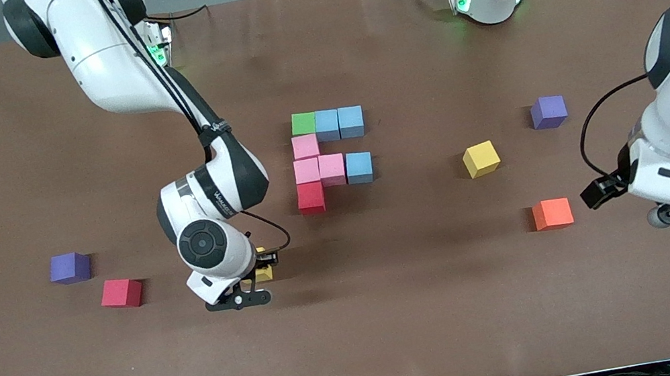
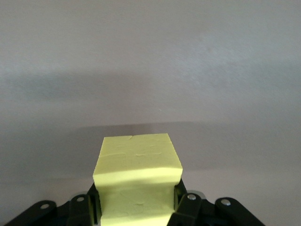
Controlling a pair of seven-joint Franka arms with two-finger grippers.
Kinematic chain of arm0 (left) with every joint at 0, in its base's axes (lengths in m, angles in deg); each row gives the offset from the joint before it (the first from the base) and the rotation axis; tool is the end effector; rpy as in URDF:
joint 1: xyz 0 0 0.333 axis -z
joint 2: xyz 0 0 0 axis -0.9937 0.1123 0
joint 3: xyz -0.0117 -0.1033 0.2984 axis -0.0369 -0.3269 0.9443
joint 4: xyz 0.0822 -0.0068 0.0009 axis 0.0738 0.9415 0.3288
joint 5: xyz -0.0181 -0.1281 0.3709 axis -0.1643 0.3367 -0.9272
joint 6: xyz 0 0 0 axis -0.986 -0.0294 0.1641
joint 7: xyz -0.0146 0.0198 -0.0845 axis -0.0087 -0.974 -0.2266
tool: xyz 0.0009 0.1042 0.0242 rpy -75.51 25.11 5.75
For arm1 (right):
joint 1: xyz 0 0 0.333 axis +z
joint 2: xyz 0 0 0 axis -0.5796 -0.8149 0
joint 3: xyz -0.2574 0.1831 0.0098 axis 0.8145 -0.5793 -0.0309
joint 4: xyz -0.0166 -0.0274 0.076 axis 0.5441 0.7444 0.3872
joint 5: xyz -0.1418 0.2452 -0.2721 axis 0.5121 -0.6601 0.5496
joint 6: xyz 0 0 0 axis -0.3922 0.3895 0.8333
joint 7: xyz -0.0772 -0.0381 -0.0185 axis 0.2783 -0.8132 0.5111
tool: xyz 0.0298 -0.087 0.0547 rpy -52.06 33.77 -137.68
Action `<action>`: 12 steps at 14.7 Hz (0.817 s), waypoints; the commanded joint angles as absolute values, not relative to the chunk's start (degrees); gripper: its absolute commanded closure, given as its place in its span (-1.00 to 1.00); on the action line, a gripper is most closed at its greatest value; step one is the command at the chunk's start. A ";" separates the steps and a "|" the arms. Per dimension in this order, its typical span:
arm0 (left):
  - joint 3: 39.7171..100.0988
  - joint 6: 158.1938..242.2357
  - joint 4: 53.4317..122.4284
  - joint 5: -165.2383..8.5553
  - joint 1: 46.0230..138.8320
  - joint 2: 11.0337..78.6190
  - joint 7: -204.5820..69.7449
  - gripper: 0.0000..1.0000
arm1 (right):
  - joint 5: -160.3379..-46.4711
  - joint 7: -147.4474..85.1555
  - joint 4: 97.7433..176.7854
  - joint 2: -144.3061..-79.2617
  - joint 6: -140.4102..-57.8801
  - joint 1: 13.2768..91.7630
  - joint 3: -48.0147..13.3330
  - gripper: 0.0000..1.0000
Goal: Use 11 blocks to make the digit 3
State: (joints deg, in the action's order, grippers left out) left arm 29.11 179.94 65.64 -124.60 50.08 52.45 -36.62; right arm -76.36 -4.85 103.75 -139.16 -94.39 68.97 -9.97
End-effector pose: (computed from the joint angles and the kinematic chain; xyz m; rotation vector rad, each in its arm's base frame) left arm 0.6744 -0.0867 0.5083 -2.9958 -0.3326 -0.1535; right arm 0.6836 0.3250 0.2669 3.0960 -0.0042 -0.1026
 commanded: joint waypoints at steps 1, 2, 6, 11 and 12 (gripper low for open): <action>39.76 179.03 66.09 -115.76 55.40 43.84 -41.86 -1.00 | -75.87 -5.72 97.93 -143.07 -93.03 70.22 -9.69 0.27; 44.59 179.03 66.18 -111.55 58.13 41.12 -44.84 -1.00 | -76.05 -5.72 96.96 -143.68 -93.04 70.23 -9.69 0.29; 70.15 177.29 66.79 -93.01 73.14 33.11 -54.44 -1.00 | -76.14 -5.37 96.07 -145.53 -93.74 70.14 -11.97 0.29; 87.33 169.98 71.34 -90.23 88.19 25.64 -59.87 -1.00 | -76.49 -2.32 96.07 -145.62 -94.70 71.27 -13.56 0.29; 88.83 169.98 73.36 -90.23 89.34 23.88 -60.85 -1.00 | -76.49 -1.08 96.07 -146.06 -95.14 71.89 -13.56 0.29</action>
State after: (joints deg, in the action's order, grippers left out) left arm 85.20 169.84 67.43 -91.06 86.50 29.00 -58.04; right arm -76.46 -3.87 97.74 -144.82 -94.72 70.92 -13.21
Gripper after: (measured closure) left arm 0.000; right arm 0.419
